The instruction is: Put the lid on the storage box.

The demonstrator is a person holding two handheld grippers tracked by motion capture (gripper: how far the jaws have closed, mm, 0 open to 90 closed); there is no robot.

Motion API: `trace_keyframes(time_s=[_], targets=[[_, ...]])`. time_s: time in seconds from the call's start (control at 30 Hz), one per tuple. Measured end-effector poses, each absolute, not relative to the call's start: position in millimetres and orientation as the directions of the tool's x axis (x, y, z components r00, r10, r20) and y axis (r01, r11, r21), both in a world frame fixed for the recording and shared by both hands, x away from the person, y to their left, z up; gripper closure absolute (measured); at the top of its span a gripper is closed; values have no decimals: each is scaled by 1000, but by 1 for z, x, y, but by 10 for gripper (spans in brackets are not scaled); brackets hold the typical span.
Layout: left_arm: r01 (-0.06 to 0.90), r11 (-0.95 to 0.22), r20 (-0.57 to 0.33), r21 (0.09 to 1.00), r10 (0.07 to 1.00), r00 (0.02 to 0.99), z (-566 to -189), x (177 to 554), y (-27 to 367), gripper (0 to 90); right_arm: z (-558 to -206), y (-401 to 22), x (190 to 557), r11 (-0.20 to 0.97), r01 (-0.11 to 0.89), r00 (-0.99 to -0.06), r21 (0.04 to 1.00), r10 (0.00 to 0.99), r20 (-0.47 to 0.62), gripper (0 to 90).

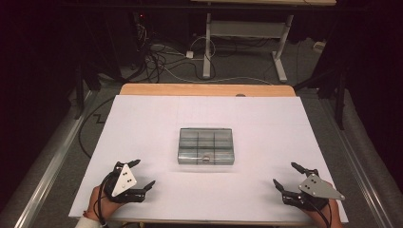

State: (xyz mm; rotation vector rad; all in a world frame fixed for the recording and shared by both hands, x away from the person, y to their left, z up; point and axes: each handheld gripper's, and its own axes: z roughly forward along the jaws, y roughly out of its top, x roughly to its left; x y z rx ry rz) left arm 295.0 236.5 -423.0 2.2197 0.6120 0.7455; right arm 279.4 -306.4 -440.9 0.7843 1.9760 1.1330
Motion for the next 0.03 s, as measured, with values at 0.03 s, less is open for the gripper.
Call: trace_keyframes(time_s=[0.03], targets=[[205,-636,324,744,611,722,-423,295,237,148,-441,-306,280,431,149,-559,890,779,-284,200]])
